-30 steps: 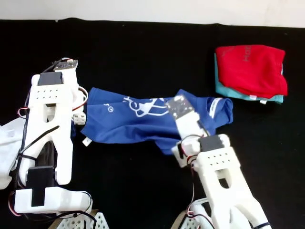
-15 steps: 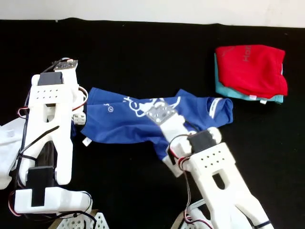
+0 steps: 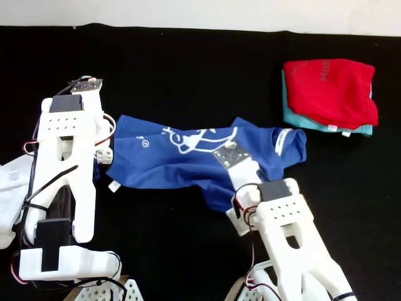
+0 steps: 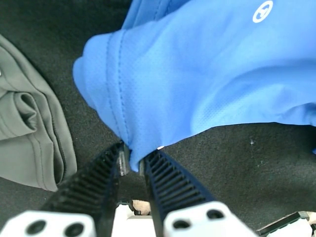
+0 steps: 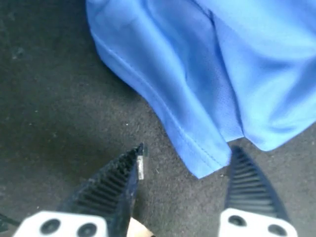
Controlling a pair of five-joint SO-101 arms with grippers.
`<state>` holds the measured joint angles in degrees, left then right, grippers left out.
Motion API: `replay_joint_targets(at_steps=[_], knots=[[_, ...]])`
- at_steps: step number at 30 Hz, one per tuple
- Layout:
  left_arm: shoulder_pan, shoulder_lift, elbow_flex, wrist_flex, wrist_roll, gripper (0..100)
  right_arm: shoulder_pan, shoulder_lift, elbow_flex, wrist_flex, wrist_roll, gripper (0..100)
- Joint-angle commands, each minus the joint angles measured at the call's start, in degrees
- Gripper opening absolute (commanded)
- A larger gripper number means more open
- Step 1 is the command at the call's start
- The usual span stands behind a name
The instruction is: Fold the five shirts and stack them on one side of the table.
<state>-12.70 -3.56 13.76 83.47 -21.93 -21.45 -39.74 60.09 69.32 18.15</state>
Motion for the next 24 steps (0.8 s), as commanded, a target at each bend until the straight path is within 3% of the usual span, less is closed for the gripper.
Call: replay_joint_targets(at_steps=[1,6,12,24], knots=[[0.1,-2.9,-0.6,-0.1,0.3,1,0.8,-0.5,0.2,-2.7,-0.4,27.2],[0.1,-2.9,-0.7,-0.1,0.3,1,0.8,-0.4,2.9,-5.8,1.4,24.6],[0.1,-2.9,-0.7,-0.1,0.3,1,0.9,-0.5,5.8,-6.5,4.4,14.1],[0.1,-2.9,-0.7,-0.1,0.3,1,4.3,-0.4,8.2,-10.9,4.8,22.8]])
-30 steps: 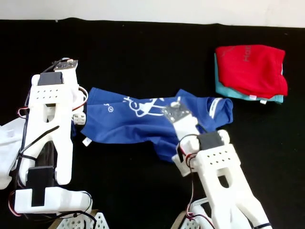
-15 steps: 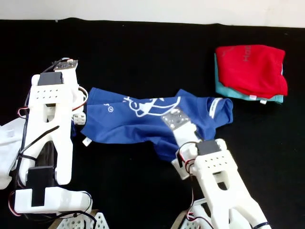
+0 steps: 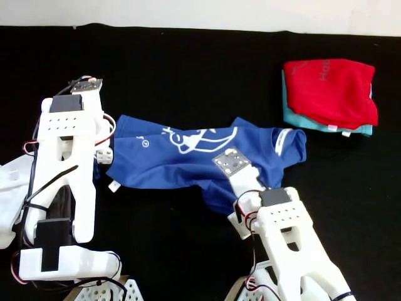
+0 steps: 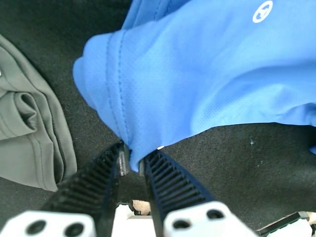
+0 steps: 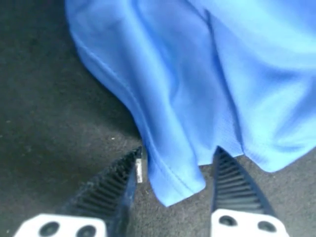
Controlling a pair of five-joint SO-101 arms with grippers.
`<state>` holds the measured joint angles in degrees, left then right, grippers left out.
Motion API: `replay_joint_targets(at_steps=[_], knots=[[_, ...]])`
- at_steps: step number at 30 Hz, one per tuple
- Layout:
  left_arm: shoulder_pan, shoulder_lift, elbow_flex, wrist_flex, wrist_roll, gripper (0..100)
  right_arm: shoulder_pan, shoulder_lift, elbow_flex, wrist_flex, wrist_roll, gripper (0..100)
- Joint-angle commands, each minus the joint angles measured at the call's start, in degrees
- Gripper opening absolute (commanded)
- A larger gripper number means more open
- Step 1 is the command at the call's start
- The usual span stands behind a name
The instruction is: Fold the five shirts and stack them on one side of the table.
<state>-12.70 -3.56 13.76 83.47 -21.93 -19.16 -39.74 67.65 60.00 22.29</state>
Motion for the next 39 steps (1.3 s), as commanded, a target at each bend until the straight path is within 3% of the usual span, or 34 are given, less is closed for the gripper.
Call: replay_joint_targets(at_steps=[1,8,14,19,25,29,39], knots=[[0.1,-2.9,-0.7,-0.1,0.3,1,2.2,-0.4,1.1,-1.7,0.7,22.8],[0.2,-2.9,-0.7,-0.1,0.3,1,2.3,-0.4,3.0,-1.8,0.7,22.2],[0.2,-2.9,-0.6,-0.1,0.3,1,2.4,-0.4,2.5,-3.7,1.1,0.2],[0.2,-2.3,0.6,-0.2,0.3,1,2.9,-1.1,-1.2,-3.7,2.4,0.5],[0.2,-2.9,1.3,0.0,0.4,1,11.8,-1.2,-15.3,2.2,2.3,0.5],[0.3,-4.5,-2.4,3.1,0.4,1,17.0,-2.4,-25.6,6.5,-1.8,0.5],[0.5,-18.9,-20.0,6.9,0.4,1,18.2,-5.5,-53.6,4.7,0.2,0.5]])
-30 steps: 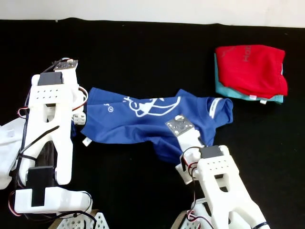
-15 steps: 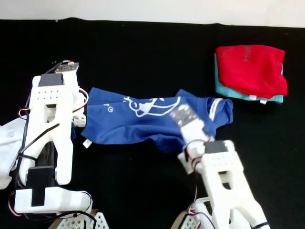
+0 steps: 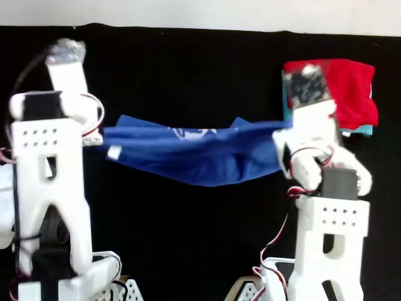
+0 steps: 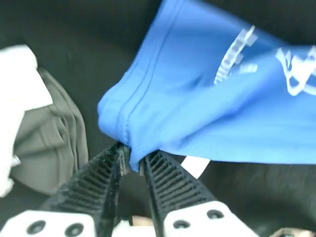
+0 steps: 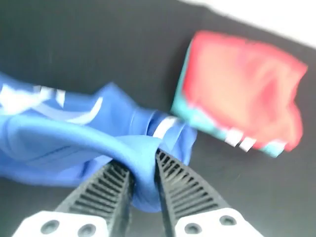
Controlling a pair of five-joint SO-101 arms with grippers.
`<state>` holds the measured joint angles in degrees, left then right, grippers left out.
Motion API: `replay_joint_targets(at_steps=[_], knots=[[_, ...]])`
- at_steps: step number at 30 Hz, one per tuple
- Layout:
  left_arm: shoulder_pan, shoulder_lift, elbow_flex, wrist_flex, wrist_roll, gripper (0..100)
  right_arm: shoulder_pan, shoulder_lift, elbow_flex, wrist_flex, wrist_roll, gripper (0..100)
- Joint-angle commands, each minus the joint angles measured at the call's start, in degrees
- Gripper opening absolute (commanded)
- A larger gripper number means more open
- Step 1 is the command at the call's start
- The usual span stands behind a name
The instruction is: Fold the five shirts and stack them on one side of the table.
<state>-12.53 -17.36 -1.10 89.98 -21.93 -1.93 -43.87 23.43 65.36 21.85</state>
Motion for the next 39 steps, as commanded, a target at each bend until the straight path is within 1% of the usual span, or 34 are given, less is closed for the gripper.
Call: replay_joint_targets(at_steps=[1,11,22,25,29,32,36,39], knots=[[0.3,-6.5,-6.3,0.4,0.4,1,0.9,-1.5,-11.6,-0.7,0.6,0.5],[0.0,-19.2,-15.9,-0.1,0.4,1,0.9,-1.5,-33.1,-0.7,0.7,0.5],[0.0,-32.7,-22.2,-0.2,0.4,1,1.0,-1.9,-52.8,1.0,0.7,0.5],[0.0,-34.9,-23.5,-1.6,0.4,1,1.0,-1.9,-57.5,0.9,0.7,0.5],[0.0,-36.6,-23.3,-5.0,0.4,1,1.0,-1.9,-59.4,0.7,0.7,0.5],[0.0,-35.9,-22.8,-5.2,0.4,1,1.2,-1.5,-59.4,-0.7,0.7,0.5],[0.0,-34.9,-18.1,-7.0,0.4,1,5.8,-0.5,-58.2,-3.5,0.5,0.5],[0.0,-35.3,-14.1,-7.8,0.4,1,6.4,-0.2,-57.9,-3.7,0.6,0.5]])
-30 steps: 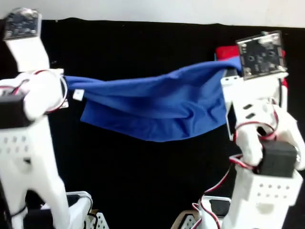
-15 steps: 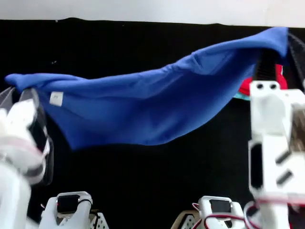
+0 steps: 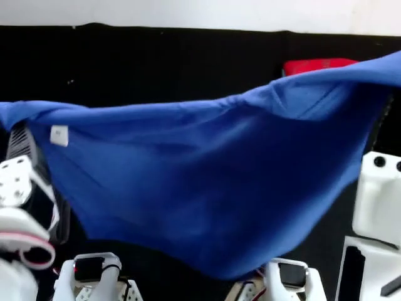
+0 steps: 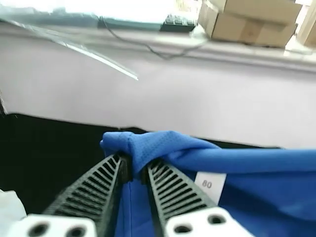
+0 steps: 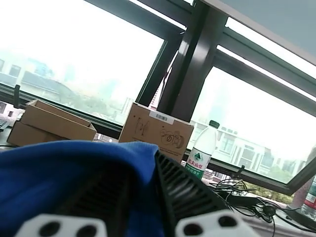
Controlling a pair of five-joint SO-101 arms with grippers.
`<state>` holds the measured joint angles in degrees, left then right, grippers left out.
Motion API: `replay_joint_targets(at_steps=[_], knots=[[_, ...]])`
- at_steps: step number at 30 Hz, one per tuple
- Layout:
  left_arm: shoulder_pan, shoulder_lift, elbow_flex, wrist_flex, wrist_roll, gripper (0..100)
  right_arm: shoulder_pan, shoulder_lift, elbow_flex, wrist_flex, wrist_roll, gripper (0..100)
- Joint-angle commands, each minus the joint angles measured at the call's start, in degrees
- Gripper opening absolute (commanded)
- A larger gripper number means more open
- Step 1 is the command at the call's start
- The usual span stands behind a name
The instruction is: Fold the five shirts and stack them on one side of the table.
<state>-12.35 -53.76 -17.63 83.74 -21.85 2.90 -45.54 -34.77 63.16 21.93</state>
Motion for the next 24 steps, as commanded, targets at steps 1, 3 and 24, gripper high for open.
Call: replay_joint_targets(at_steps=[1,3,24], knots=[[-0.2,1.0,2.8,-1.2,0.4,1,1.6,1.4,0.2,-1.5,0.5,0.5],[-0.4,0.9,2.9,-0.8,0.4,1,1.6,-0.1,-0.2,-1.5,0.6,0.5],[-5.0,-8.0,11.6,-0.1,4.3,1,1.4,-4.2,7.5,-1.7,0.4,0.5]])
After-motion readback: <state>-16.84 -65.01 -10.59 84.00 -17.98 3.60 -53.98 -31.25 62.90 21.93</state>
